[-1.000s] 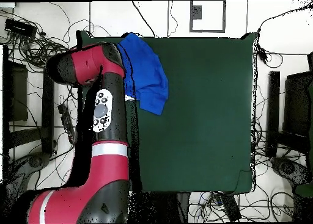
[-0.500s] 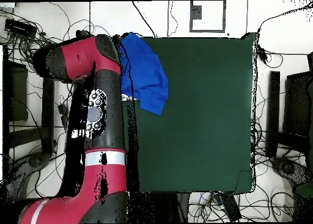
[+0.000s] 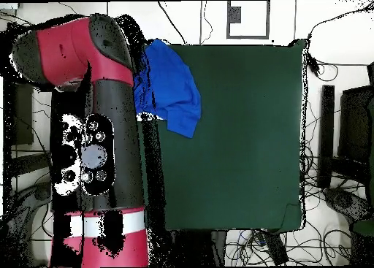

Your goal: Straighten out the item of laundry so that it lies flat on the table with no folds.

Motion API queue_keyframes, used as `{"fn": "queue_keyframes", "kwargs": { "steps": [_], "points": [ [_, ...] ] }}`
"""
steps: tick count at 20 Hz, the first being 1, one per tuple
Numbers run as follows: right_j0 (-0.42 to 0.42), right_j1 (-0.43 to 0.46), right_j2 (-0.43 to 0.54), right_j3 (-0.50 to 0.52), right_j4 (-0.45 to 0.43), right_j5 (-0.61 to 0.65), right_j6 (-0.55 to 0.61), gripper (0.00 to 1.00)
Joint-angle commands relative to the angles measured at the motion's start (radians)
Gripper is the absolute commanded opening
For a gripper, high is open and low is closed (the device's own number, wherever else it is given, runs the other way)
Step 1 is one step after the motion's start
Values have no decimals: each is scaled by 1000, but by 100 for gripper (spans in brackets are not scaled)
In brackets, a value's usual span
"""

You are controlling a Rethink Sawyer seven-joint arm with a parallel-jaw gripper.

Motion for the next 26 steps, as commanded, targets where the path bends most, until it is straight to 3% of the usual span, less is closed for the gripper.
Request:
{"fn": "queue_keyframes", "kwargs": {
  "steps": [1, 12, 21, 26],
  "points": [
    [-1, 43, 86, 95, -63, -40, -234, 100],
    [-49, 124, 93, 63, -151, -120, -289, 100],
    [-97, 121, 134, 89, -178, -169, -346, 100],
    [-136, 180, 173, 52, -190, -196, -381, 100]
  ]
}}
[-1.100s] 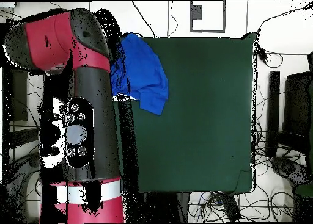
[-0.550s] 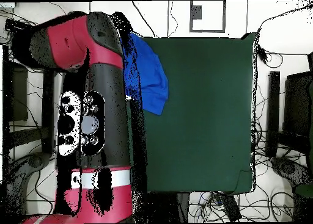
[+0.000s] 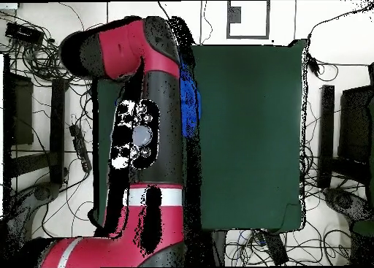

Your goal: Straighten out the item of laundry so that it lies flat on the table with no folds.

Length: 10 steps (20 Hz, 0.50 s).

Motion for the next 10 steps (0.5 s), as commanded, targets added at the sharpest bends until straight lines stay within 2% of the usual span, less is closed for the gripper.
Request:
{"fn": "queue_keyframes", "kwargs": {
  "steps": [1, 5, 10],
  "points": [
    [-34, 107, 161, 55, -27, -65, -373, 100],
    [-59, 170, 197, 15, -24, -46, -375, 100],
    [-65, 258, 219, -82, -20, 14, -365, 100]
  ]
}}
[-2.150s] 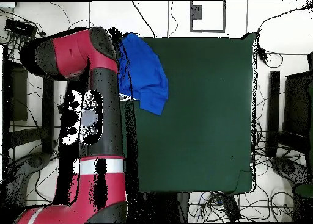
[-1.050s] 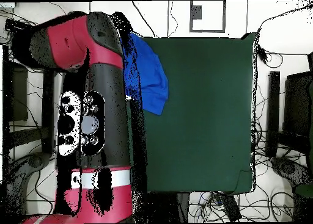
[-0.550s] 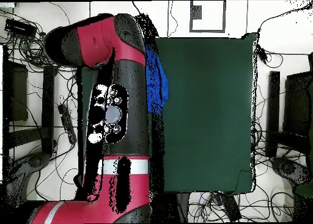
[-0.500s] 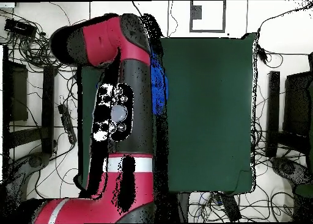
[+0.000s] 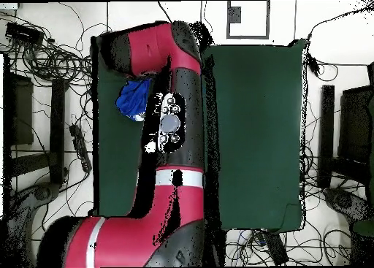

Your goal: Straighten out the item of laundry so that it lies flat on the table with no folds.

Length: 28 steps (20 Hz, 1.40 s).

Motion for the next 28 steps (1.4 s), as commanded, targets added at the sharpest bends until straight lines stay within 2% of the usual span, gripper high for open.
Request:
{"fn": "queue_keyframes", "kwargs": {
  "steps": [1, 8, 14, 23, 28],
  "points": [
    [4, 183, 167, -50, -19, 44, -356, 100],
    [26, 296, 132, -179, -68, 27, -319, 100],
    [30, 368, 111, -237, -87, -4, -285, 100],
    [29, 384, 88, -247, -100, -9, -288, 100],
    [8, 418, 62, -287, -142, -64, -322, 100]
  ]
}}
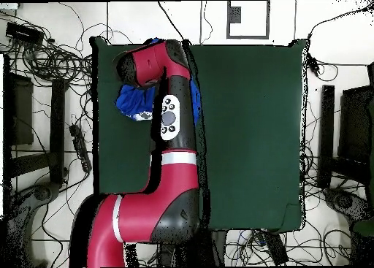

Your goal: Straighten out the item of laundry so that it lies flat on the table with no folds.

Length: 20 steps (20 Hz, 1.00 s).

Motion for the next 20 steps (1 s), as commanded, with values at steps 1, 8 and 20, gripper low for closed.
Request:
{"fn": "queue_keyframes", "kwargs": {
  "steps": [1, 8, 20],
  "points": [
    [9, 98, 33, 24, -65, -76, -329, 100],
    [-13, 85, 4, 53, -87, -122, -282, 100],
    [-45, 75, 3, 61, -99, -154, -392, 100]
  ]
}}
